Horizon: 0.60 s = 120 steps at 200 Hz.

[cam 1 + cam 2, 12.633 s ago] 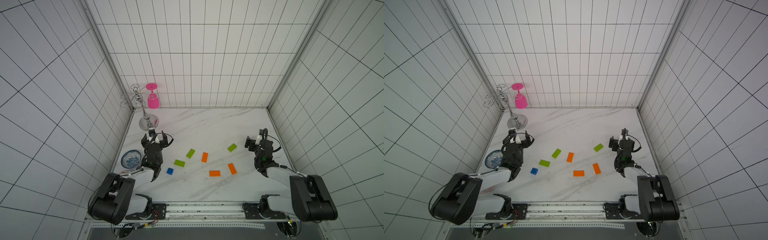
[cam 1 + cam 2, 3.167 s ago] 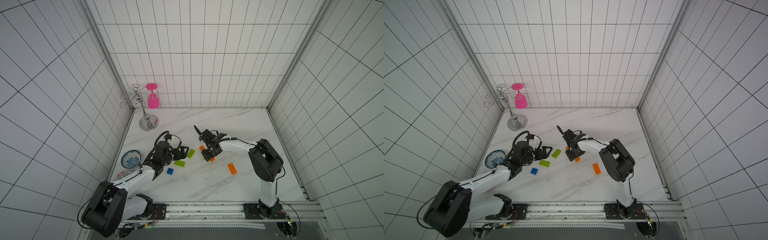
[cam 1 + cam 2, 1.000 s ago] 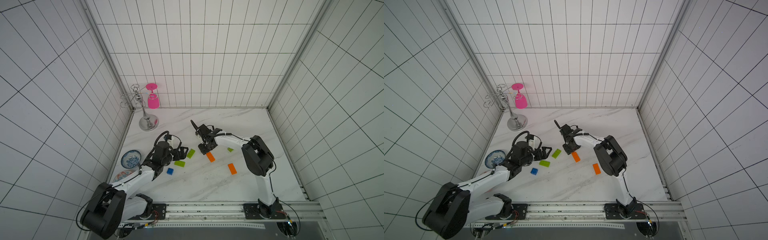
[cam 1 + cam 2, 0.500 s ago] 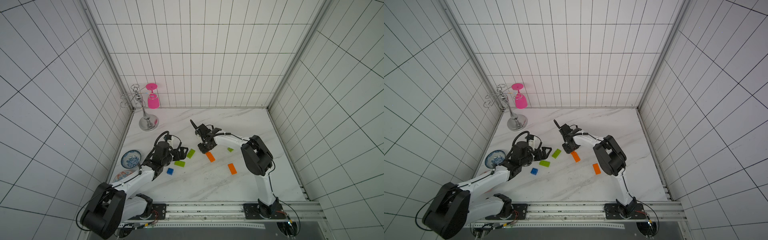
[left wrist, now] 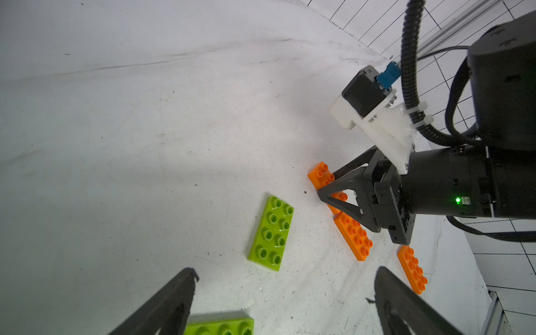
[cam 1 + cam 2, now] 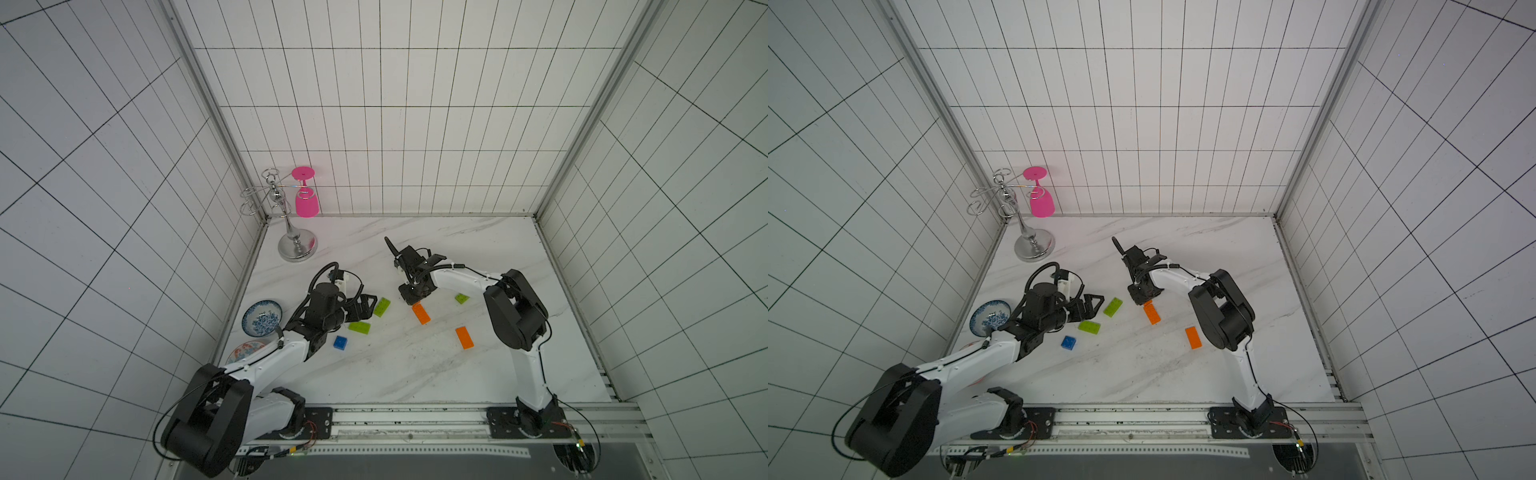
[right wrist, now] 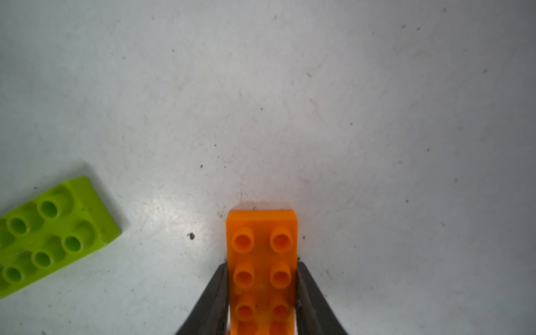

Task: Assemble a small pinwheel with lego
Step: Adjust the lego brick at the center of the board.

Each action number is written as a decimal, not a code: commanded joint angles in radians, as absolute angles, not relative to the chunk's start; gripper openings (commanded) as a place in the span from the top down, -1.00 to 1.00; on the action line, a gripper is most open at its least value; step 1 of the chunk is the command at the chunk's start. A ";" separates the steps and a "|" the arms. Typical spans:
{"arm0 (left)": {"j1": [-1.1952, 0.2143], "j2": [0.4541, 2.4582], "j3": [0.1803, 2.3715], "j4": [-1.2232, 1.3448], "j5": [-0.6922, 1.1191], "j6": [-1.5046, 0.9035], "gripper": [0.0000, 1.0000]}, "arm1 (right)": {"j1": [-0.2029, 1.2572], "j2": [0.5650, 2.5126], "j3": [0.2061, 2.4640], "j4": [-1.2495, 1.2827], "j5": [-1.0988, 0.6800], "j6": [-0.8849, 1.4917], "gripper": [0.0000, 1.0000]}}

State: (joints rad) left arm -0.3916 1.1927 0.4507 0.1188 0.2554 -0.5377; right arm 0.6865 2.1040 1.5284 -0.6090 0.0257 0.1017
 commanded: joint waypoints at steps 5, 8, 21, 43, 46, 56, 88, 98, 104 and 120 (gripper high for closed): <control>-0.388 1.196 0.462 0.153 0.264 -0.534 -0.94 | 0.675 2.122 1.468 -0.683 0.018 0.116 0.28; -0.388 1.196 0.462 0.153 0.264 -0.535 -0.94 | 0.676 2.122 1.468 -0.684 0.017 0.117 0.28; -0.388 1.196 0.462 0.154 0.264 -0.534 -0.94 | 0.682 2.121 1.465 -0.686 0.013 0.127 0.28; -0.388 1.199 0.462 0.155 0.265 -0.534 -0.94 | 0.695 2.120 1.455 -0.687 0.014 0.133 0.28; -0.387 1.199 0.462 0.155 0.265 -0.535 -0.94 | 0.696 2.120 1.453 -0.687 0.012 0.135 0.28; -0.388 1.199 0.462 0.156 0.266 -0.535 -0.94 | 0.697 2.118 1.450 -0.687 0.008 0.138 0.28; -0.388 1.199 0.463 0.156 0.268 -0.535 -0.94 | 0.703 2.111 1.439 -0.687 0.009 0.137 0.29; -0.388 1.197 0.461 0.157 0.268 -0.537 -0.94 | 0.703 2.108 1.434 -0.687 0.008 0.131 0.29; -0.388 1.197 0.460 0.159 0.268 -0.538 -0.94 | 0.704 2.105 1.433 -0.687 0.011 0.131 0.29; -0.388 1.198 0.460 0.162 0.270 -0.538 -0.94 | 0.704 2.100 1.430 -0.688 0.004 0.128 0.29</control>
State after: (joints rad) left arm -0.3916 1.1927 0.4507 0.1387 0.2630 -0.5377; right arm 0.6960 2.0819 1.4910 -0.5907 0.0196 0.1299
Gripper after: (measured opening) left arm 0.970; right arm 0.356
